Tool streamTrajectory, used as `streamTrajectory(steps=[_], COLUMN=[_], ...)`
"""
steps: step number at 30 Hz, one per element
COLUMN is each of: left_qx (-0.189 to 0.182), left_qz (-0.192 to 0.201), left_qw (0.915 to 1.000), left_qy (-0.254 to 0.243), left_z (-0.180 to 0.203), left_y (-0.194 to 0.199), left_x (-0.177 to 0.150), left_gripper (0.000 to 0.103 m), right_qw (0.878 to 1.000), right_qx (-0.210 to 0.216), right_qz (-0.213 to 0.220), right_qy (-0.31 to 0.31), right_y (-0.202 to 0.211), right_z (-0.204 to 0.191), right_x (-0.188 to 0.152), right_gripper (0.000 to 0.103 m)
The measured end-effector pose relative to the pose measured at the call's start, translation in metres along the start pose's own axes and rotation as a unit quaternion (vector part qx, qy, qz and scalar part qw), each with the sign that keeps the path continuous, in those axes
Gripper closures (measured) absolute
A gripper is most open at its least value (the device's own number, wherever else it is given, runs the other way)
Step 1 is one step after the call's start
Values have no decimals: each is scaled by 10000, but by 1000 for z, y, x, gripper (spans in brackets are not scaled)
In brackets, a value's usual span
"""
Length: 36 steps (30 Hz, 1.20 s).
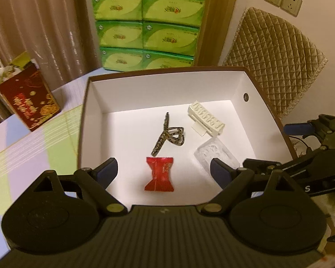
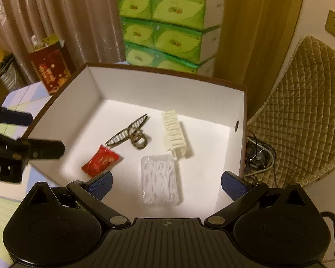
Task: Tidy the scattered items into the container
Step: 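Move both tools back from the box toward the remaining items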
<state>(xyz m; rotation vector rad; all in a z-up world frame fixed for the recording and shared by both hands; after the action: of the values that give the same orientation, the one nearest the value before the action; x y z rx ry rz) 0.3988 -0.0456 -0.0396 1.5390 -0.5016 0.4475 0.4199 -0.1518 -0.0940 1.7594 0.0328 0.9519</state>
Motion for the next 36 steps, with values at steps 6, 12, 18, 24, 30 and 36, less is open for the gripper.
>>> streamTrajectory(steps=[6, 12, 18, 24, 30, 36], left_qx=[55, 113, 235, 241, 182, 318], left_qz=[40, 122, 216, 376, 524, 580], left_qw=[9999, 9998, 9995, 9990, 9983, 9974], left_qy=[76, 103, 36, 69, 164, 298], left_z=[-6, -12, -16, -20, -25, -32], left_y=[26, 57, 82, 109, 136, 152], left_x=[-18, -41, -67, -92, -125, -161], left_gripper=[16, 16, 16, 16, 16, 16], right_qw=[9997, 9993, 9988, 9983, 9980, 9979], right_qx=[-77, -118, -90, -28, 56, 163], right_qz=[201, 354, 469, 565, 586, 596], right_qy=[-70, -73, -73, -129, -242, -212], right_y=[22, 44, 65, 84, 98, 110], right_z=[-9, -23, -42, -56, -64, -76], right_x=[-11, -24, -38, -54, -79, -106], right_gripper=[2, 2, 2, 2, 2, 2])
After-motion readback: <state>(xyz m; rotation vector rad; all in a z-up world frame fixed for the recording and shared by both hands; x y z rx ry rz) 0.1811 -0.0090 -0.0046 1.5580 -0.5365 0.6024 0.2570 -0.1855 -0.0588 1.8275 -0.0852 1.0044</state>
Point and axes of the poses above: each gripper's, at about its wrist camera, not at the fingertips, and y roughly against the way its jaws point, z to its right, x to its top, the point moved 6 cm from there along -y, roughly the way its jaws point, and after that the axes turned 5 degrees about x, right-handed, at the moved point
